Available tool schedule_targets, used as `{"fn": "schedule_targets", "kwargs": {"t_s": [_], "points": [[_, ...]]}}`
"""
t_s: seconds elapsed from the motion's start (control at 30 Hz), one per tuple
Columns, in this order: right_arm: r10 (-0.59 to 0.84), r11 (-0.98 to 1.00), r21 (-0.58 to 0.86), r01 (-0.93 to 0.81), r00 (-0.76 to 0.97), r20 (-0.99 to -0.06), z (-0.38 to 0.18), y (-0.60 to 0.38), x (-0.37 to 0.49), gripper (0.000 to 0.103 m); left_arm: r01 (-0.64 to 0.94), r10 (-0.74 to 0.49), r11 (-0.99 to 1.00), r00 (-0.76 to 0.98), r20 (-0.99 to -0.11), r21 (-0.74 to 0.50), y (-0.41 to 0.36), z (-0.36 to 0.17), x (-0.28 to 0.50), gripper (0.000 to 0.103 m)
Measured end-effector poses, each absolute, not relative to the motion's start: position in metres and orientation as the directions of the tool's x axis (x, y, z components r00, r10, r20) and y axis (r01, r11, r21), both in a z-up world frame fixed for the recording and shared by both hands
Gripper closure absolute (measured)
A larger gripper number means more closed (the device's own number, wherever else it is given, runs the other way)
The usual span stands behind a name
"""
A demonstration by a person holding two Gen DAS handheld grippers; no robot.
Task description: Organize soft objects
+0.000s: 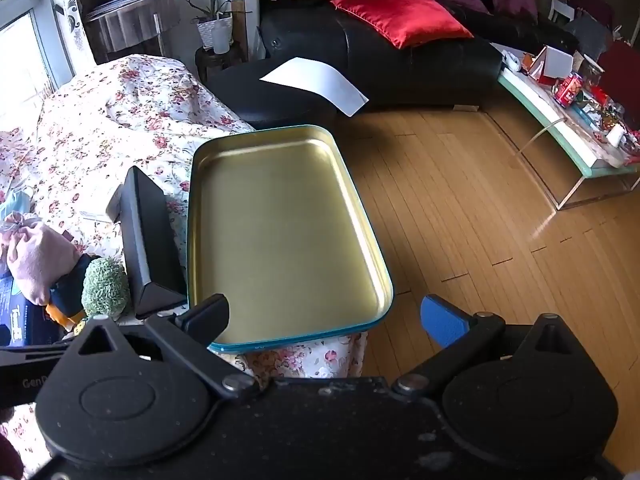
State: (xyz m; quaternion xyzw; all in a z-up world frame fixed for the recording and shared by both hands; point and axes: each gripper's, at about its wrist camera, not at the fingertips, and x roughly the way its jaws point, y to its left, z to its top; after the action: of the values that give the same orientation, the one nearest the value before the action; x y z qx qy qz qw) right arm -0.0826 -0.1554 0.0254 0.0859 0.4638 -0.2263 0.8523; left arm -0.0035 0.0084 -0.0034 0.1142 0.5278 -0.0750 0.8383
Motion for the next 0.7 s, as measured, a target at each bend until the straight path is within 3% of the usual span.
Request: {"fn": "schedule_targets", "kwargs": {"t_s": [0.7], "points": [[-0.310,0.886,-0.073,0.457,0.468,-0.828,0.0278,-0.1537,-0.0842,0.000,0.242,-0.004,0.964,0.423,-0.906,0.108,0.0098,-0.0058,-0.0054,0.004]]}}
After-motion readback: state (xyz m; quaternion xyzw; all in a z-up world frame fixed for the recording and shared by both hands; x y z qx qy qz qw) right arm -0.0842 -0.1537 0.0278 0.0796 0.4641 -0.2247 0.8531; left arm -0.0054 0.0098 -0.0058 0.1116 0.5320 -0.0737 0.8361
